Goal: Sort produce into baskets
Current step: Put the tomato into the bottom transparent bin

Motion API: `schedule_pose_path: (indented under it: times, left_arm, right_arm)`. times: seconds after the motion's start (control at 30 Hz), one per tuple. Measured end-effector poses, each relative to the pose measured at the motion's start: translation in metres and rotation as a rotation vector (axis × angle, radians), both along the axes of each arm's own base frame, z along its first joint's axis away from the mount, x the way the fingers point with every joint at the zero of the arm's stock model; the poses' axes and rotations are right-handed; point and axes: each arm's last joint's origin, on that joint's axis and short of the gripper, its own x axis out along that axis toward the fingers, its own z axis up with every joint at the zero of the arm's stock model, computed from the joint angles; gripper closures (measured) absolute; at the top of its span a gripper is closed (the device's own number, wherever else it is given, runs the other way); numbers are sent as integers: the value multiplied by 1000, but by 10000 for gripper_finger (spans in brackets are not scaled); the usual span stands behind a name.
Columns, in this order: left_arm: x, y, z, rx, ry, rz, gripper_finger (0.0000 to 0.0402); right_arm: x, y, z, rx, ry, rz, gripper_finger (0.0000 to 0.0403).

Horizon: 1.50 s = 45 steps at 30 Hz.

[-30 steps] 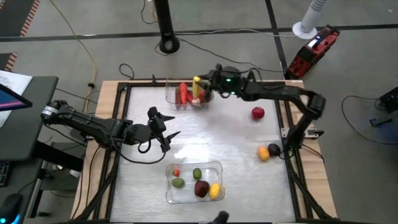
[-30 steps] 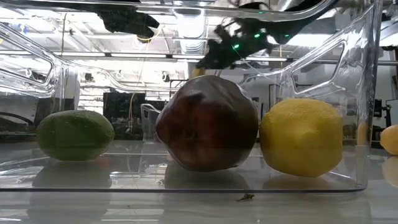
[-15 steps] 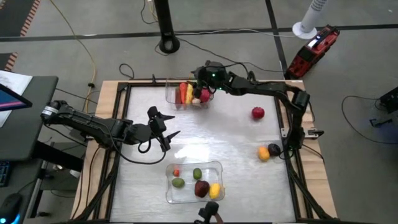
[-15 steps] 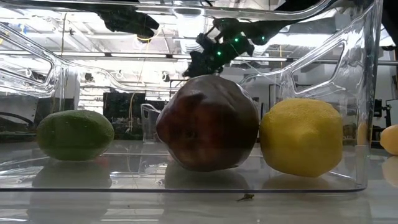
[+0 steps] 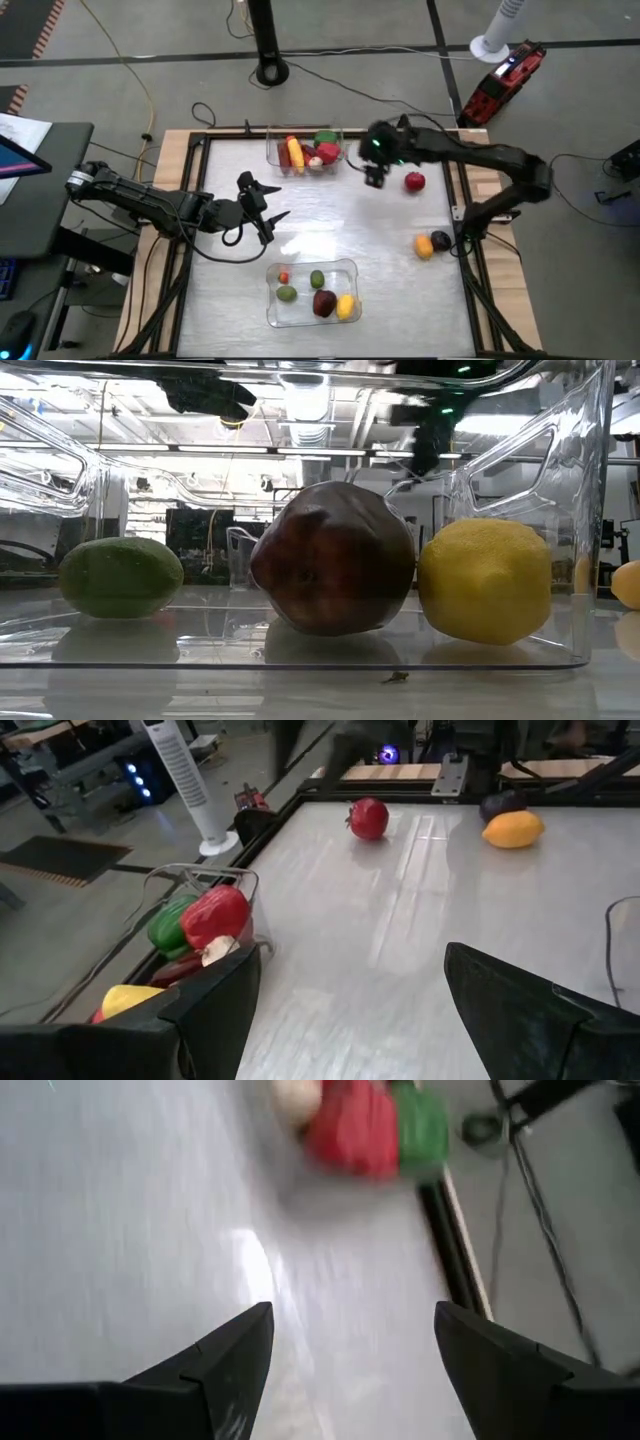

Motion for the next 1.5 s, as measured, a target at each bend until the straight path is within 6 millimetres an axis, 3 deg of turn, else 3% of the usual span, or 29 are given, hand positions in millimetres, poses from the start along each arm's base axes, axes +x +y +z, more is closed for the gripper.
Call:
schedule_pose_path:
  times: [0.27,0.47,0.57,0.7,1.07,1.3,1.5]
  left_arm:
    - [0,0,0,-13,-6,0,97]
    - [0,0,0,-11,-5,1,97]
    - [0,0,0,-6,-4,2,97]
    - [0,0,0,-6,-4,2,97]
    - [0,0,0,-5,-3,2,97]
    - [0,0,0,-5,-3,3,97]
    - [0,0,0,-6,-3,3,97]
  right_arm:
    - [-67,14,-40,2,128,-158,90]
    - [-87,18,-65,115,201,-148,36]
    - [-90,15,-71,128,221,-176,9]
    - [-94,9,-76,111,244,-248,16]
    - [-98,-6,-116,119,403,-392,8]
    - [-94,-9,-135,173,491,-417,42]
    - [-88,-8,-151,199,559,-415,101]
